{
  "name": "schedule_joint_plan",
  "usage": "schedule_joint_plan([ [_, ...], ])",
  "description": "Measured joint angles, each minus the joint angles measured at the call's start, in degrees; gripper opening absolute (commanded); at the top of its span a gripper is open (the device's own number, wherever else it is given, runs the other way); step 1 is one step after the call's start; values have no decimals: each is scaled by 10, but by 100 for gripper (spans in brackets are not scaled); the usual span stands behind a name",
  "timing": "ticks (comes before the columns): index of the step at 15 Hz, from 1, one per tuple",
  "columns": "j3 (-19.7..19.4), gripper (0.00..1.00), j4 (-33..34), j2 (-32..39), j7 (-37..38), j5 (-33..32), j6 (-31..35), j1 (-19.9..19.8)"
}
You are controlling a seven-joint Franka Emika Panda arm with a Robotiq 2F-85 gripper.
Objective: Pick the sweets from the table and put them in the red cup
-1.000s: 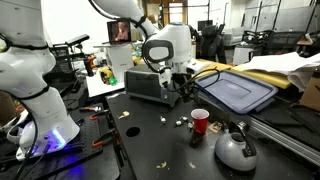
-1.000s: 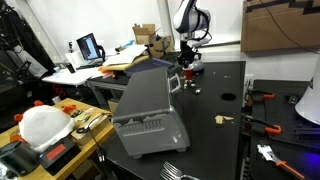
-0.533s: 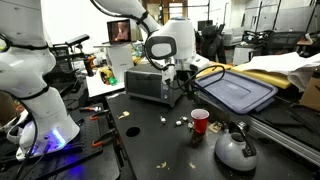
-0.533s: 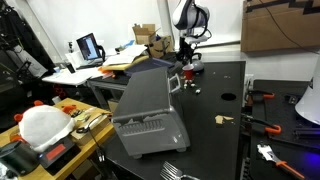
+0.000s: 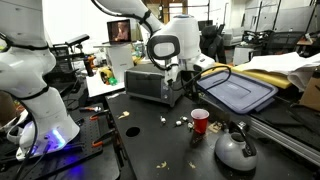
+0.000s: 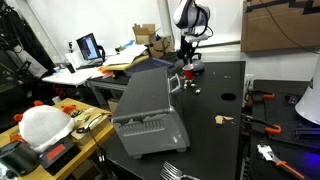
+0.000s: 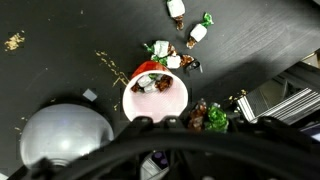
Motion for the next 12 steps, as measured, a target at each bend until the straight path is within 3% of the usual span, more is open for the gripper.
schedule_joint_plan([
  [8,-14,3,14,22,13,-3,0,-1],
  [9,-14,35,15,24,14,-3,0,-1],
  [10,-14,36,15,25,16,-3,0,-1],
  [12,-14,50,16,26,23,-3,0,-1],
])
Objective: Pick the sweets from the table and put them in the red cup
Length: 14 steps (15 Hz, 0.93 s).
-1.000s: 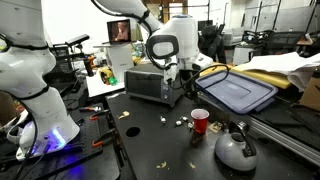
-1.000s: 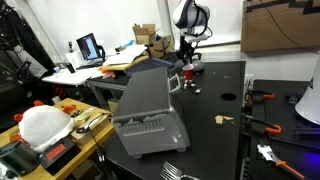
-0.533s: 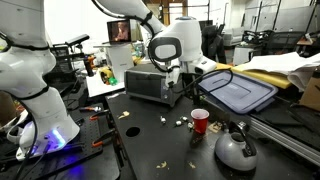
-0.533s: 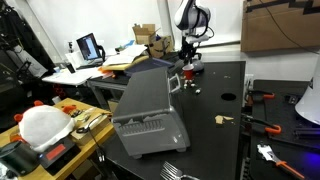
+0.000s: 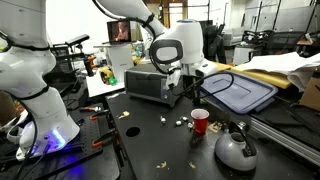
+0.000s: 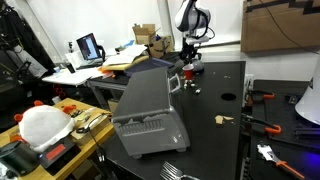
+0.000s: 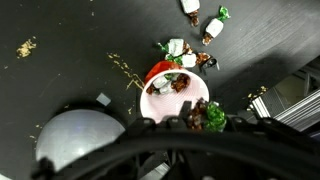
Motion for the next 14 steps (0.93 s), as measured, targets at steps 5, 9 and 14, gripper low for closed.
schedule_joint_plan([
  [5,0,87,1,0,1,0,0,0],
  [9,0,100,4,0,1,0,0,-1],
  [14,0,100,4,0,1,0,-3,-2],
])
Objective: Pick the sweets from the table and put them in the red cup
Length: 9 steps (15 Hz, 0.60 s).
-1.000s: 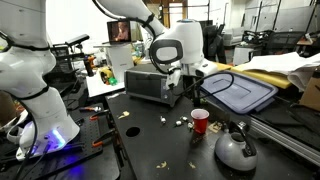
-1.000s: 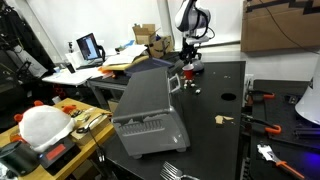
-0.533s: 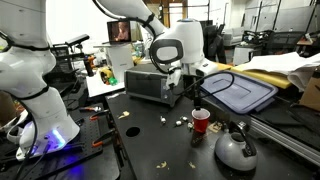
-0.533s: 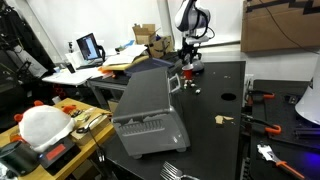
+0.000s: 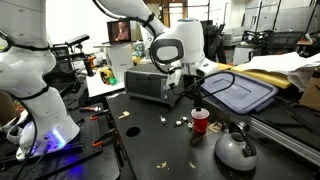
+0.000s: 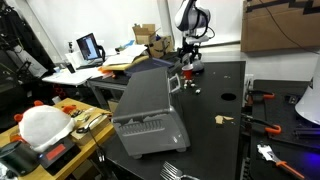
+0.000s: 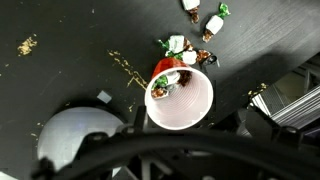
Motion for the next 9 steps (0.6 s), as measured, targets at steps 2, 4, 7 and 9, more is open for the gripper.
schedule_joint_plan([
  [2,0,100,0,0,0,-2,-11,0],
  [4,0,100,0,-1,-1,-8,-29,0],
  [7,-1,100,0,-5,-2,-24,-64,0],
  [9,-4,100,-1,-9,-3,-36,-87,-1],
])
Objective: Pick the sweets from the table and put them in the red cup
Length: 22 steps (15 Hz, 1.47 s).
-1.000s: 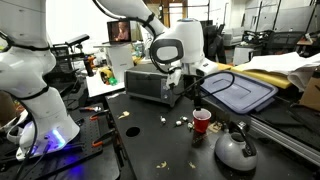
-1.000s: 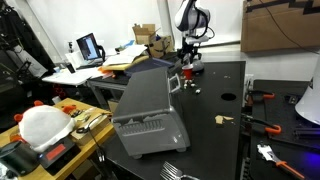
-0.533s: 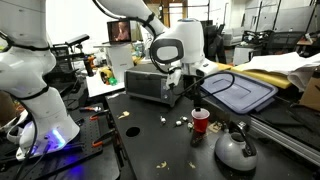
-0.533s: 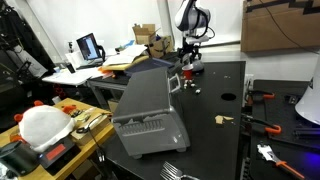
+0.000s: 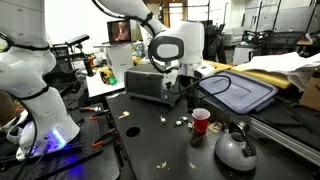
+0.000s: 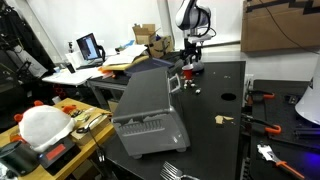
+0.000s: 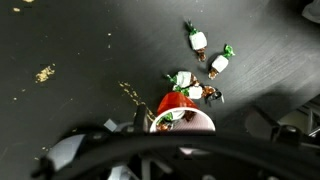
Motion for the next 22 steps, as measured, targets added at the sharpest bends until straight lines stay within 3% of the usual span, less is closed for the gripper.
schedule_joint_plan([
  [16,-14,100,-24,-24,-33,-82,-74,0],
  [22,-15,100,-42,-76,-63,-86,-125,0],
])
